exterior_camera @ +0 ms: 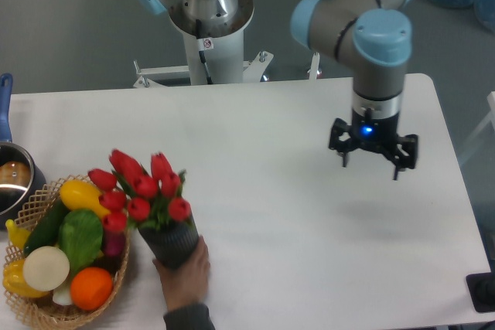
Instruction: Insert the flowers into the vase
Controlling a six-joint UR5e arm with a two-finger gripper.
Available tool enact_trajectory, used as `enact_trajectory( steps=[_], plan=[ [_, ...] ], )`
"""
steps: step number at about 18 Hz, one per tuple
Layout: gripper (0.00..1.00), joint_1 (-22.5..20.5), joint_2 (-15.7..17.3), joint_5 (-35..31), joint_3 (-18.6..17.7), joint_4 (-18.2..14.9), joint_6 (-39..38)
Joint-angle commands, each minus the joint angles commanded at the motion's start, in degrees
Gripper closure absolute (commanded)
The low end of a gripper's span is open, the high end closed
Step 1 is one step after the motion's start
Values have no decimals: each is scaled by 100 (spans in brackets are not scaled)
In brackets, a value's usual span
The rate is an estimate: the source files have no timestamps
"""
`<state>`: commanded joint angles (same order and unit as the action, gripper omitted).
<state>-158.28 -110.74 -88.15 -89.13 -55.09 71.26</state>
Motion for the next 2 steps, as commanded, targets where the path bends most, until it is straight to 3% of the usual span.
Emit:
enact_trajectory(
  steps=[2],
  plan=[
    [0,-106,35,0,-26,-45,318]
  ],
)
